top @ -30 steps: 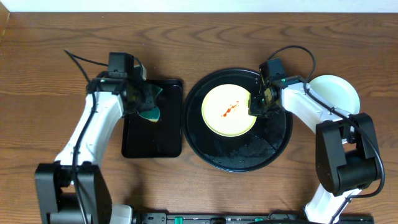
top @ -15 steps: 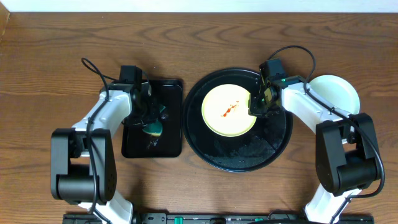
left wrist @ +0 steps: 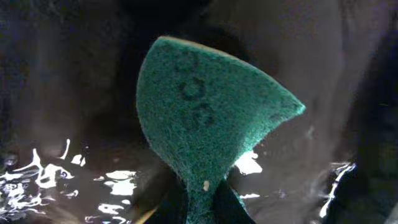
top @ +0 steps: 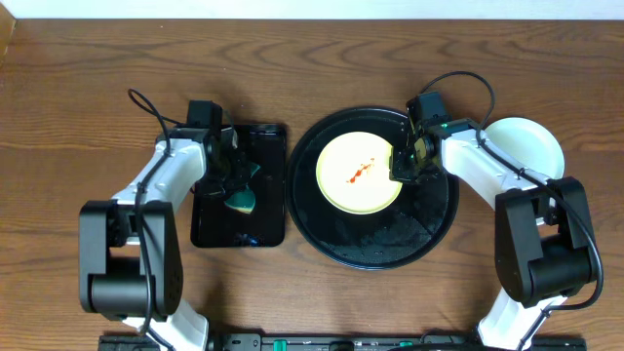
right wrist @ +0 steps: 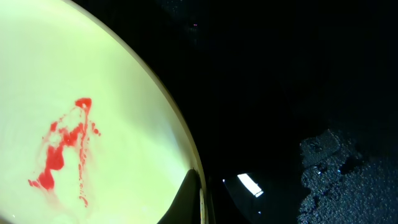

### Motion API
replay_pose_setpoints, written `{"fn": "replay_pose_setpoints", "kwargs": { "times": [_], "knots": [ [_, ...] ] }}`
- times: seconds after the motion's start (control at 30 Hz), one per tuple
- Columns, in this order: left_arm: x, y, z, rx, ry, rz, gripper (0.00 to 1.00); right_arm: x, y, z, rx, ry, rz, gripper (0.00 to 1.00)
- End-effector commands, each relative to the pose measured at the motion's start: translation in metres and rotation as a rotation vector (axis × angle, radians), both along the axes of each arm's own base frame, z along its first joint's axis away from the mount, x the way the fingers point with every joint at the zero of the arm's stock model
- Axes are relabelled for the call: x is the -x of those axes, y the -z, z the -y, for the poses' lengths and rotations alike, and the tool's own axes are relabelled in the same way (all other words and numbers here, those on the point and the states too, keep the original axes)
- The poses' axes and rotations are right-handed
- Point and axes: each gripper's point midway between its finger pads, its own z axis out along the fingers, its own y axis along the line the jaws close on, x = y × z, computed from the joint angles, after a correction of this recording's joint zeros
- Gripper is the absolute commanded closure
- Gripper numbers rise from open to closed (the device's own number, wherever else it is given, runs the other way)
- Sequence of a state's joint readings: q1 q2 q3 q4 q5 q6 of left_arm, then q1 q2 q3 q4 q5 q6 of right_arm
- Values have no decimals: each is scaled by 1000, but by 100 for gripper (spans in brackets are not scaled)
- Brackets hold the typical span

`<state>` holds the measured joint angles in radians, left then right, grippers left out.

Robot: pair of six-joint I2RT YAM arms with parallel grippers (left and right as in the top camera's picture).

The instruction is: Clean dirty plates on tray and stack at the side

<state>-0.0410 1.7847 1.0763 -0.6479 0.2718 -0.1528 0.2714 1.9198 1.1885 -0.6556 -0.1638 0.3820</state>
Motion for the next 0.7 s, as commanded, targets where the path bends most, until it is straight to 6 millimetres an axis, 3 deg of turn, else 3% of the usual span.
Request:
{"fn": "replay_pose_setpoints", "kwargs": {
  "times": [0.0,0.27,0.67],
  "knots": [
    [-14,-45,7,36,12,137,93,10,13,0,19,-10,-45,99],
    [-18,-86,9,50,15,262,92,10,13,0,19,-10,-45,99],
    [-20,-122,16,372,105,368,93,10,13,0,19,-10,-45,99]
  ]
}}
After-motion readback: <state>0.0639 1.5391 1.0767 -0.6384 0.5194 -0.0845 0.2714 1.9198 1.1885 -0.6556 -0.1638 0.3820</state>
